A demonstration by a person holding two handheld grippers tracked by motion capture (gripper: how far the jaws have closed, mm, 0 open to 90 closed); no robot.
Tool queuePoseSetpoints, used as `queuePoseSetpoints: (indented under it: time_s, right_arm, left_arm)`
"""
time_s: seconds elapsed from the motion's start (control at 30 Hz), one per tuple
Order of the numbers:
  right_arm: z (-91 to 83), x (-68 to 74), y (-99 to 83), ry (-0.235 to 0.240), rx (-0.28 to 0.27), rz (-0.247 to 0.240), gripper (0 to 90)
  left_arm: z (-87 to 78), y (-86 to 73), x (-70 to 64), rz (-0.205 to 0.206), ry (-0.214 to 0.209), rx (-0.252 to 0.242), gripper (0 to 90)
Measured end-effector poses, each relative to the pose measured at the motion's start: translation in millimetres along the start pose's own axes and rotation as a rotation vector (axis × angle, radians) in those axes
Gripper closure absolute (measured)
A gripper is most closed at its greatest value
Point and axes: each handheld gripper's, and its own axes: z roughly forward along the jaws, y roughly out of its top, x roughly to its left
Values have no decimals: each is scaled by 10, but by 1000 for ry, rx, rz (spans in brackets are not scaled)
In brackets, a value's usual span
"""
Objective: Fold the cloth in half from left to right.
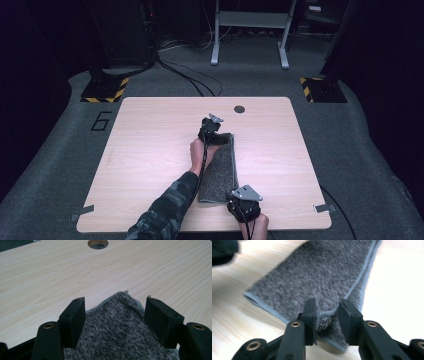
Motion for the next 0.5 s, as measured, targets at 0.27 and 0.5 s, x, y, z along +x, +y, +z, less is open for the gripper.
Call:
queuePoseSetpoints:
  time_s: [0.27, 0.5]
  right_arm:
    - [-8, -167, -98, -23, 45, -4, 622]
    - [-14, -224, -159, -23, 64, -5, 617]
  left_arm:
    - [-143, -158, 186, -5, 25, 14, 292]
    - [-140, -410, 378, -13, 39, 90, 275]
